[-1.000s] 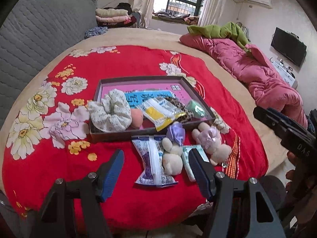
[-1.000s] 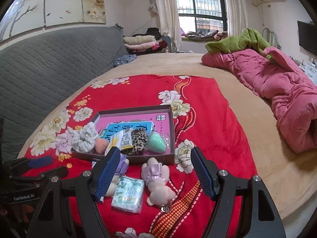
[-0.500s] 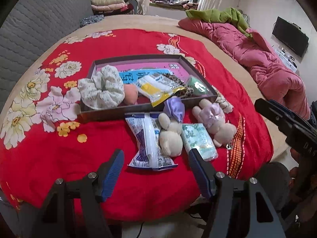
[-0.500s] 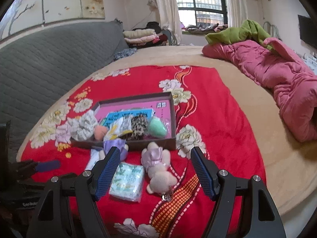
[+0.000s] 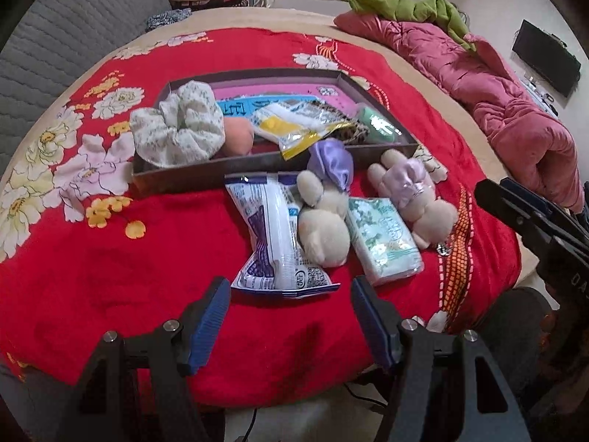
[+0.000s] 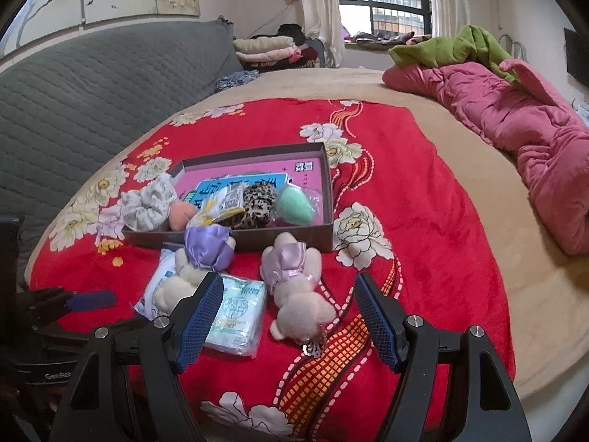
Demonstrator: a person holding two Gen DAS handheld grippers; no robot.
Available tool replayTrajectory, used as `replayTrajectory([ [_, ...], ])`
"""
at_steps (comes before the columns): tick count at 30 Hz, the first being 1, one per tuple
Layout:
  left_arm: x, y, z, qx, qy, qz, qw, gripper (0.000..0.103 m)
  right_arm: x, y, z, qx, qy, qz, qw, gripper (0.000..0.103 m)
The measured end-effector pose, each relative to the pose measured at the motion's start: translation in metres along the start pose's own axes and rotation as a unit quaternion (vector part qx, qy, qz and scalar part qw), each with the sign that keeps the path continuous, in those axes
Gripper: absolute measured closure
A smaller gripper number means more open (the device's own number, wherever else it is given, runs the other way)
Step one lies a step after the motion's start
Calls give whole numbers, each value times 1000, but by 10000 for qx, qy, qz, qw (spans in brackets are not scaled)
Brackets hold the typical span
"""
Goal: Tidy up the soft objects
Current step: 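Grasp the blue-and-white plastic bag with the left tool while the right tool grasps the pink-bow bunny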
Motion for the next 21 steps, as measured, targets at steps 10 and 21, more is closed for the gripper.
replayTrajectory([
  [10,-8,-28,-3,161,236,-234,9993,36,-11,-14,9,-52,-70,-145,9999,28],
  [21,-9,-42,-20,552,304,-244,9977,36,-18,-25,12,-51,-86,-240,9997,28],
])
Point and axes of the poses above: each gripper's, at about its wrist camera, not at the fingertips, and y roughly against the way its jaws point, z to its right, x to its top, the point moved 2 cm from there along -y, roughly the way its jaws point, and after that the axes turned 15 degrees about z, right-handed, at the moved point
